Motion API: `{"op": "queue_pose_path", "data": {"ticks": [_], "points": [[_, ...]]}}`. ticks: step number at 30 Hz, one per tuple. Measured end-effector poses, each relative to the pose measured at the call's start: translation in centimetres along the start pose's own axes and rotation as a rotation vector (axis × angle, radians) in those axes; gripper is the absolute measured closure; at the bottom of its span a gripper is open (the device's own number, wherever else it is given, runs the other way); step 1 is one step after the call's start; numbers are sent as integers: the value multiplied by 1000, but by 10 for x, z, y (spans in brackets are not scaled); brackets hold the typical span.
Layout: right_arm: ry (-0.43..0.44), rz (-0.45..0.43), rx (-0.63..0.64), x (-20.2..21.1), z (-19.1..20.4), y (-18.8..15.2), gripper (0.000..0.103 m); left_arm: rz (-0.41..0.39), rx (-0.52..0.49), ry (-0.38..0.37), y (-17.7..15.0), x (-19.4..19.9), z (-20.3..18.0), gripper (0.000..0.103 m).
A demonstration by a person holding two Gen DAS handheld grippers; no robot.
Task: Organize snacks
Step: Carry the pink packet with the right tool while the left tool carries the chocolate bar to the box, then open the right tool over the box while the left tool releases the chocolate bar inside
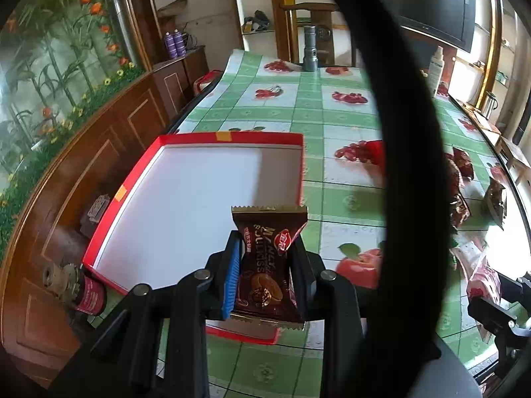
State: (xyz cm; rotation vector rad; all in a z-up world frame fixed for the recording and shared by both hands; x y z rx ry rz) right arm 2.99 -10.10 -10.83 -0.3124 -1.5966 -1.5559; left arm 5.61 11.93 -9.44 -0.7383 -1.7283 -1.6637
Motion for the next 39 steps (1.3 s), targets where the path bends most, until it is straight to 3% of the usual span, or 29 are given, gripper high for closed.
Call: {"op": "queue_pose_path", "data": {"ticks": [12, 26, 39], "points": [[59, 10, 48, -18, 38, 15, 66, 3, 79, 28, -4, -4, 43, 73], [181, 7, 147, -75, 127, 55, 67, 37, 185, 90, -15, -14, 115, 73], [184, 101, 235, -134, 169, 54, 67, 97, 236, 117, -21, -52, 153, 73]]}}
Point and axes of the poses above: each gripper's, at about its wrist camera, not at the fingertips, and x roughly against the way its jaws point, z to its left, y to its top, the point moved 5 cm from there along -x, roughly the way its jaws point, and after that the axes turned 9 degrees about -y, right-handed, at the moved point
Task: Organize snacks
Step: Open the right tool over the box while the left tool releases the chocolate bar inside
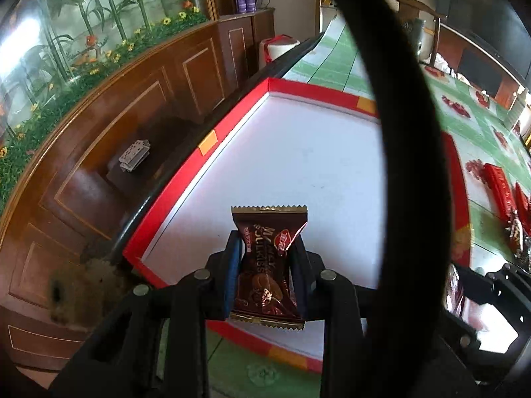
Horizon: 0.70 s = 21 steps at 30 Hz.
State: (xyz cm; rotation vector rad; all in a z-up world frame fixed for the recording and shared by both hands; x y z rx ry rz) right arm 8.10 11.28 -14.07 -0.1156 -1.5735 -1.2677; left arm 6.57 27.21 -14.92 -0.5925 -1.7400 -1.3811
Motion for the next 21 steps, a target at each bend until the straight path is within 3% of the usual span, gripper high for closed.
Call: {"op": "queue_pose_path", "data": {"ticks": [12, 14, 16, 18, 21], "points": [[-25, 44, 44, -17, 7, -8, 64, 24, -30, 12, 1, -16, 1, 72], [-26, 43, 51, -16, 9, -8, 63, 22, -26, 4, 2, -14, 1, 64], [-22, 19, 51, -8, 10, -7, 61, 6, -17, -2, 5, -7, 2, 42], [-32, 0, 51, -1, 8, -4, 55, -18, -16, 2, 8, 1, 1, 32], [-37, -36, 44, 16, 2, -4, 54, -44, -25, 9, 13, 14, -2, 29]]}}
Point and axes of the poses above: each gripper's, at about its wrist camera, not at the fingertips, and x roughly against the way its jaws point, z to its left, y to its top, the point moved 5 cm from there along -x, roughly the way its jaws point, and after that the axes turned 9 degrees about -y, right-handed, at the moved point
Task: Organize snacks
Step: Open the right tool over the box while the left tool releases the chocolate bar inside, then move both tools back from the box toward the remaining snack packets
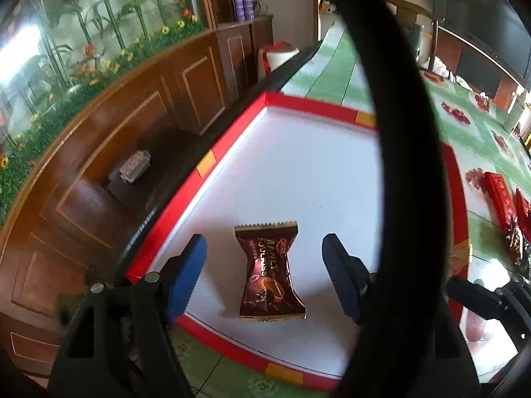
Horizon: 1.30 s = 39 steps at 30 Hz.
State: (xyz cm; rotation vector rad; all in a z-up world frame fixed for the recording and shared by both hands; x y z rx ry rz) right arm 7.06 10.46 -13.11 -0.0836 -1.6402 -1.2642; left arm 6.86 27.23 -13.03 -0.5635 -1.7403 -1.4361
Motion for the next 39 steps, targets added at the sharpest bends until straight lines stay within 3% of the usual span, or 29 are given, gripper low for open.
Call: {"op": "queue_pose_path", "data": {"ticks": [10, 14, 21, 30, 39], "points": [[-89, -62, -103, 52, -57, -26, 54, -8, -13, -1, 1, 16, -21, 26], [-154, -68, -168, 71, -88, -46, 37, -17, -40, -15, -1, 24, -42, 21], [-255, -73, -289, 106, -139, -86, 33, -1, -95, -55, -11, 33, -81, 17], [-360, -73, -435, 144, -194, -139, 33, 36, -239, -157, -34, 38, -158, 16], [-371, -69, -489, 152, -212, -161, 33, 85, -330, -251, -53, 39, -214, 16]]}}
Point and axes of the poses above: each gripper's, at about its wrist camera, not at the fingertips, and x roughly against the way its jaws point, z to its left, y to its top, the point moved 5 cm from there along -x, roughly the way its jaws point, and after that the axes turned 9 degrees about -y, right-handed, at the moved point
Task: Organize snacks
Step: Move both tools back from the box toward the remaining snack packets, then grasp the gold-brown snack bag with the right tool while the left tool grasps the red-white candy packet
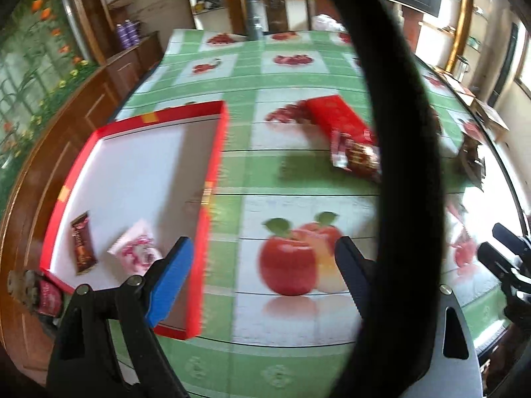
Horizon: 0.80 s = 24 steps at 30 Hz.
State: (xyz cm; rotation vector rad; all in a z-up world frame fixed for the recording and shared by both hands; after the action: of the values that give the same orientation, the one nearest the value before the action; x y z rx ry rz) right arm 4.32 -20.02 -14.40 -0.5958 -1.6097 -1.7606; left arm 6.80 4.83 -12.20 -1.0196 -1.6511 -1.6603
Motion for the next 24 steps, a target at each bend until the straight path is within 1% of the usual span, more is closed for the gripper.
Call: {"op": "queue_pose_path", "data": {"ticks": [4, 8, 14, 18, 22, 24], "points": [[11, 3, -19, -1, -6, -2, 33, 7, -23, -7, 5, -7, -15, 16], [13, -4, -36, 0, -13, 0, 33, 26, -6, -35, 13, -17, -23, 16], [-16, -4, -95, -2, -35, 4, 33, 56, 26, -75, 19, -31, -32, 16], [-29, -4, -118, -2, -44, 9, 33, 60, 36, -71, 27, -39, -37, 16], [-32, -12, -125, -1, -47, 13, 33, 79, 84, -129, 36, -49, -42, 16], [-33, -15, -129, -1, -49, 14, 33, 92, 116, -171, 41, -56, -46, 16]]}}
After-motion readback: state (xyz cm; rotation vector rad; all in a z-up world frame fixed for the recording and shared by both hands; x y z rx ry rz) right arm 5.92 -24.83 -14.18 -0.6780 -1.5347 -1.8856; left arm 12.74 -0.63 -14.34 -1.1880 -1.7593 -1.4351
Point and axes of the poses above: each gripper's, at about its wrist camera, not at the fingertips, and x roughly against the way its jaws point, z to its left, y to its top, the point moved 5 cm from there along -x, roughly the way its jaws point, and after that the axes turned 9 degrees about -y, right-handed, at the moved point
